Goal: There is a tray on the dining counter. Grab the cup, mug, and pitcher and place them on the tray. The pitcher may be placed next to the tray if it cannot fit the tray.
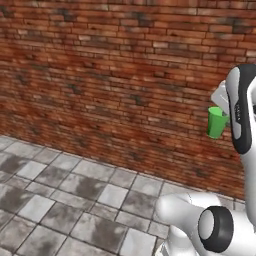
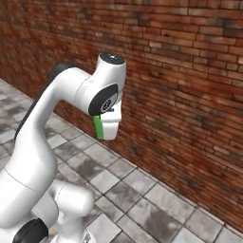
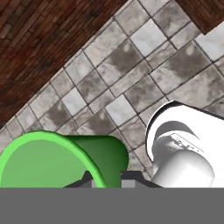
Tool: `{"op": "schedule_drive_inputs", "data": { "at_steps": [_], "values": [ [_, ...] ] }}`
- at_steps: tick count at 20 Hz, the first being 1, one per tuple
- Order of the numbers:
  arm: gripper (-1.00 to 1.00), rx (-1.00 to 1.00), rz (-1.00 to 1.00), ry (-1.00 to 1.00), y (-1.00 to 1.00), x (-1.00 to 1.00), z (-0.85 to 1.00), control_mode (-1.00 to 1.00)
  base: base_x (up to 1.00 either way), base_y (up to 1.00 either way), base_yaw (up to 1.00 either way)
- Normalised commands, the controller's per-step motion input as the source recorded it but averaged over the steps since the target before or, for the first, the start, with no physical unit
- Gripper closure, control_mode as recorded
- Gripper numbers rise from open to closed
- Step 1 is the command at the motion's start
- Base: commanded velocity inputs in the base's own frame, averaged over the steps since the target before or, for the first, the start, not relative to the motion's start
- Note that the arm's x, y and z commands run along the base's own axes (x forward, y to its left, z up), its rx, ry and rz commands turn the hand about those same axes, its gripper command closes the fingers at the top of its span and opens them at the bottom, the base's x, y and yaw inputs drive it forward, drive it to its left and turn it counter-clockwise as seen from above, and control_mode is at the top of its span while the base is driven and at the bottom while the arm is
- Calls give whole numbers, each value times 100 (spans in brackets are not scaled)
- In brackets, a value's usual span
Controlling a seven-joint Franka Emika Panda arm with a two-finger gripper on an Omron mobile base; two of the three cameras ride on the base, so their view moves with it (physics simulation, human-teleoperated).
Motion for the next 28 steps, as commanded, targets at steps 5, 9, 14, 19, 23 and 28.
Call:
{"op": "schedule_drive_inputs", "data": {
  "at_steps": [5,9,14,19,23,28],
  "values": [
    [100,0,0,0,0,0,0,100,96,-87,59],
    [100,0,0,0,0,0,0,100,99,-93,67],
    [100,0,0,0,0,0,0,100,97,-88,73],
    [100,0,0,0,0,0,0,100,89,-82,74],
    [100,0,0,0,0,0,0,100,92,-61,67],
    [100,0,0,0,0,0,0,100,100,-8,49]
  ]
}}
